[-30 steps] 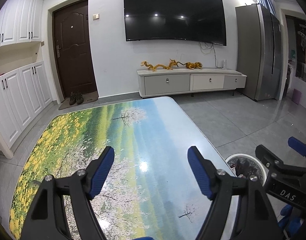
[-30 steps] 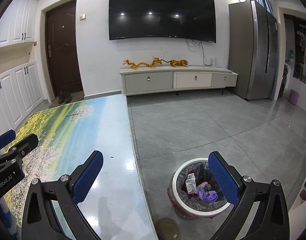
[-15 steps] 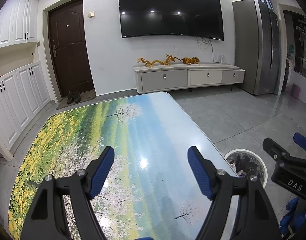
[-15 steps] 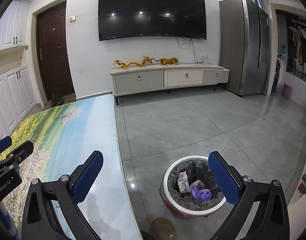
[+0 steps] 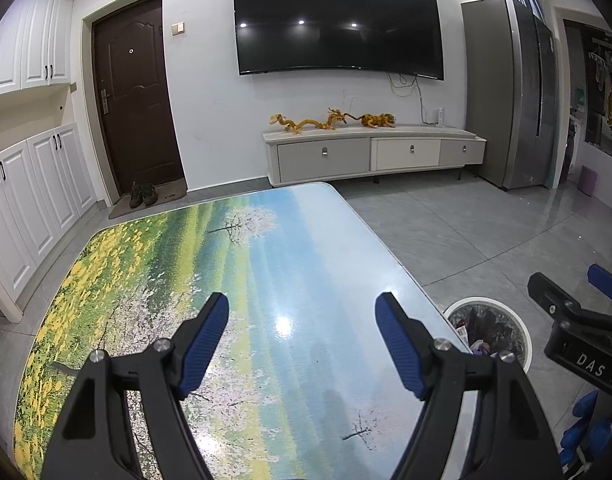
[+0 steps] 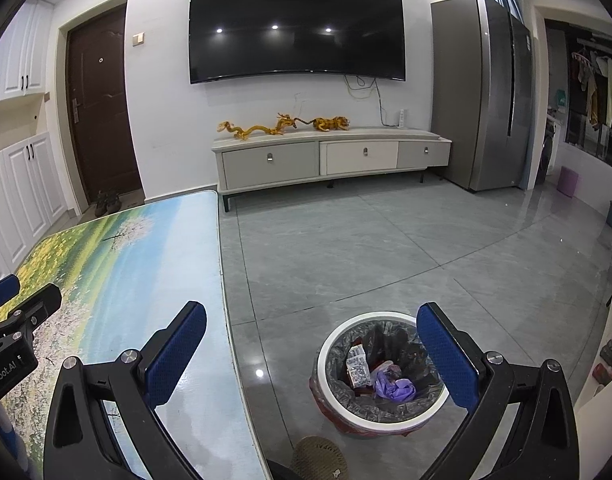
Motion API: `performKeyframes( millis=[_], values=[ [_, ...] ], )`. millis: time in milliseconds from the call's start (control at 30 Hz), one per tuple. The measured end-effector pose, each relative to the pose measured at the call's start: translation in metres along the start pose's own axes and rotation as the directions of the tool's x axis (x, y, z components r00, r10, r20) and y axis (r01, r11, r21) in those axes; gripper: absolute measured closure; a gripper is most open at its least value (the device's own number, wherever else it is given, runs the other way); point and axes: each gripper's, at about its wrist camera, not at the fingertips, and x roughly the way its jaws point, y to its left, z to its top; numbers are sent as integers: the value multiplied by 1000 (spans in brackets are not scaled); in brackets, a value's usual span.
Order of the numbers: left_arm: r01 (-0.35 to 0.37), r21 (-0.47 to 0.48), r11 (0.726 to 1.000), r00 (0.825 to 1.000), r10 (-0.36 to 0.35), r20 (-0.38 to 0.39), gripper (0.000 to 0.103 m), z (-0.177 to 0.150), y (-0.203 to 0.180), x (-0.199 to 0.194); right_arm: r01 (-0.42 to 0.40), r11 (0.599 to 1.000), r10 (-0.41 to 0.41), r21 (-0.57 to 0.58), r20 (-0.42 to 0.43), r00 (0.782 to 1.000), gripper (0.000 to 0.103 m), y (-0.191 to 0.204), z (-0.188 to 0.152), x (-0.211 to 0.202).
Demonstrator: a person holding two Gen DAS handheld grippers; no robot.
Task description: Collect trash
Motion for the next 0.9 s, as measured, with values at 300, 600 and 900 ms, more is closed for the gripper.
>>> performKeyframes(
  millis=[300,600,900],
  values=[
    [1,0,1000,1000,-1,1,28,0,1,1,1,1000,-1,-1,-1,1000,0,0,0,0],
    [3,2,1000,1000,-3,7,28,-1,-1,-1,1,1000,-1,0,-1,1000,0,-1,0,0],
    [5,8,1000,1000,-6,14,28,-1,-4,-4,3,1000,-3,3,-5,1000,0,0,-2,0]
  ],
)
